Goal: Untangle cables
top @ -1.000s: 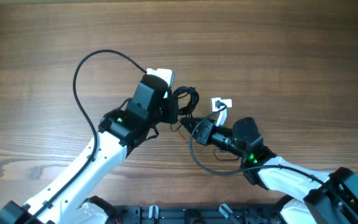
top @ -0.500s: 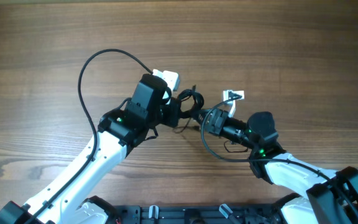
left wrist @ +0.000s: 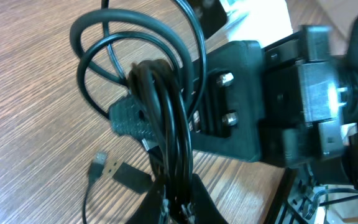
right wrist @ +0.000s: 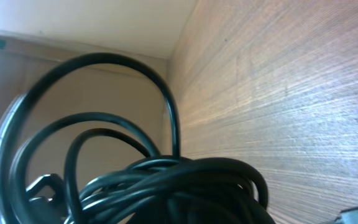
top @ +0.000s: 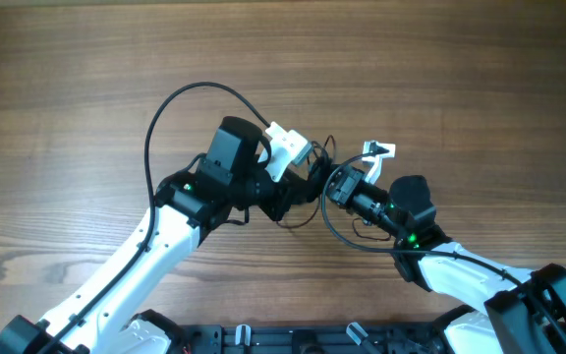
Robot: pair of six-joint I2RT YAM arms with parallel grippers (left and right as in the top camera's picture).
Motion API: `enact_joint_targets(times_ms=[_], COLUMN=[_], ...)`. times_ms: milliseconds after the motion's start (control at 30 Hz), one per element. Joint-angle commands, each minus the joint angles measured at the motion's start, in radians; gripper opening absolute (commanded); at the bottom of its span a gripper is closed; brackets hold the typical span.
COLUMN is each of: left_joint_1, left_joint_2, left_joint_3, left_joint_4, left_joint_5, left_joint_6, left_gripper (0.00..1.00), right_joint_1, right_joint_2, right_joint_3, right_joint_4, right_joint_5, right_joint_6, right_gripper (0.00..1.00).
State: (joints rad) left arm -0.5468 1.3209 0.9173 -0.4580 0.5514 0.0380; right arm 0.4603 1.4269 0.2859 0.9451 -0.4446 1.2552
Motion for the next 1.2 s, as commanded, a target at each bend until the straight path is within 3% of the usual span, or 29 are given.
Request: enact_joint_targets(times_ms=[0,100,267,367,433,567,700,967,1167], left_joint_1=[0.023,0.123,0.267,0.310,0.315,0.311,0.251,0.064,0.050], left_joint_2=[-0.002,-0.002,-0.002,-0.002,-0.002,0.002,0.002,0.002,0.002], left_joint_3=[-0.003,-0.003,-0.003,-0.003,-0.003,-0.003,-0.003,-0.003,-0.003], left_joint_4=[0.005,-0.002,-0.002,-0.002,-0.003,-0.005,-0.016,-0.006,0.047], left_joint_5=[0.151,0.152,0.168,0.332,0.491,0.708,0.720,0.686,0.686], left_joint_6=[0.033,-0.036,-0.152,-0.150,-0.087,-0.019,-0.019,-0.019,-0.020], left_gripper=[0.04,0.04,0.04,0.04,0.04,0.04,0.04,0.04,0.04], right_joint_1=[-0.016,-0.029,-0.158,-0.316,-0.445,-0.502,-0.500,-0.497,-0.388], right_joint_2=[0.003,0.002,0.002,0.002,0.002,0.002,0.002,0.002,0.002], right_joint_3=[0.010,0.010,0.010,0.010,0.010,0.010,0.010,0.010,0.010], right_joint_4=[-0.019,-0.014,-0.018,0.005,0.023,0.192,0.222,0.355,0.360], right_joint_5=[0.029,-0.058,-0.343,-0.633,-0.769,-0.870,-0.863,-0.873,-0.896], right_joint_6=[-0.005,-0.051,-0.081,-0.296,-0.411,-0.495,-0.491,-0.308,-0.314], right_gripper=[0.37,0.66,0.99,1.00,0.99,0.98,0.92,0.86,0.86])
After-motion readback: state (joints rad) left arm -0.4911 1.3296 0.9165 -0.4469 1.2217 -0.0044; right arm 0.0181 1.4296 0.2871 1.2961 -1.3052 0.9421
